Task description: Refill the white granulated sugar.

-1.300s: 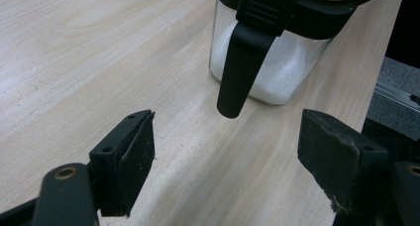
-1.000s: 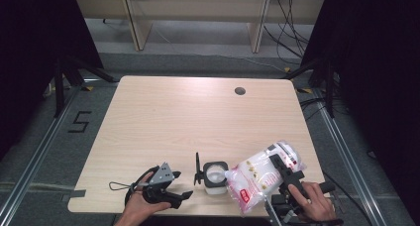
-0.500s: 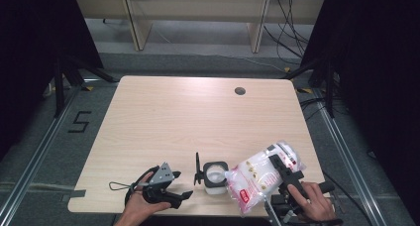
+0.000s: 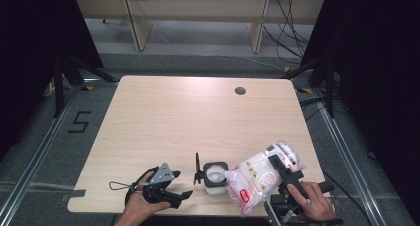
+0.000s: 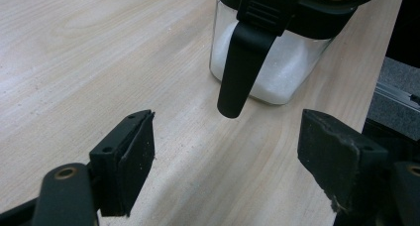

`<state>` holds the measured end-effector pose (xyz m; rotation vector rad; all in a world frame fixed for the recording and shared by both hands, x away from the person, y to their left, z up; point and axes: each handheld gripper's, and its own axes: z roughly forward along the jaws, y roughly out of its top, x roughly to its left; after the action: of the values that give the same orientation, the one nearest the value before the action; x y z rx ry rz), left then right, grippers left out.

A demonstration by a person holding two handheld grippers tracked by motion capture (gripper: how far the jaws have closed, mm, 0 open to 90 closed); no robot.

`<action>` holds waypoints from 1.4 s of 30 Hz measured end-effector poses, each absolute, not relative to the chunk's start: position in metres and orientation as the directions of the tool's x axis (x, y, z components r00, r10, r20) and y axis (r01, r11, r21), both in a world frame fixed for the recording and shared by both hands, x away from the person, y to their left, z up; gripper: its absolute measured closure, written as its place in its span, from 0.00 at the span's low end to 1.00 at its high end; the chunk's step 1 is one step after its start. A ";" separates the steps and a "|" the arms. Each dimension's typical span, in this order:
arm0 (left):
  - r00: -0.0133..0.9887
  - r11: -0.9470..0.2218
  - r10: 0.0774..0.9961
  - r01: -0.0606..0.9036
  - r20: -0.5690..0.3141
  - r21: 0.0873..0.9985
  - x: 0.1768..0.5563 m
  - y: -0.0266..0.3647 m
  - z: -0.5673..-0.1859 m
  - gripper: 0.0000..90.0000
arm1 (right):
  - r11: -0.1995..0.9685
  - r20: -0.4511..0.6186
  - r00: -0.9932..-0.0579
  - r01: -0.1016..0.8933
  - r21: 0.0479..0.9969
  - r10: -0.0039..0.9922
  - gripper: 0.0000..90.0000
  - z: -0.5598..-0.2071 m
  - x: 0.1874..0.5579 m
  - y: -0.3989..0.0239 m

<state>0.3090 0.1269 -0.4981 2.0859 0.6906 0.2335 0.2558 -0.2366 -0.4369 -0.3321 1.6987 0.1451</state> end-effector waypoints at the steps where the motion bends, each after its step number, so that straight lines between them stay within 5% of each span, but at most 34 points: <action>1: 0.827 -0.441 0.555 0.385 -0.091 0.811 0.309 0.127 -0.498 0.24 | 0.949 -0.983 -0.124 -0.300 -0.092 -0.134 0.52 -0.437 0.256 -0.237; 42: 0.827 -0.442 0.555 0.385 -0.090 0.810 0.309 0.127 -0.498 0.24 | 0.938 -0.977 -0.104 -0.315 -0.146 -0.187 0.52 -0.434 0.255 -0.233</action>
<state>0.3089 0.1269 -0.4980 2.0871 0.6891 0.2350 0.2546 -0.2334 -0.4335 -0.3844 1.6859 0.1124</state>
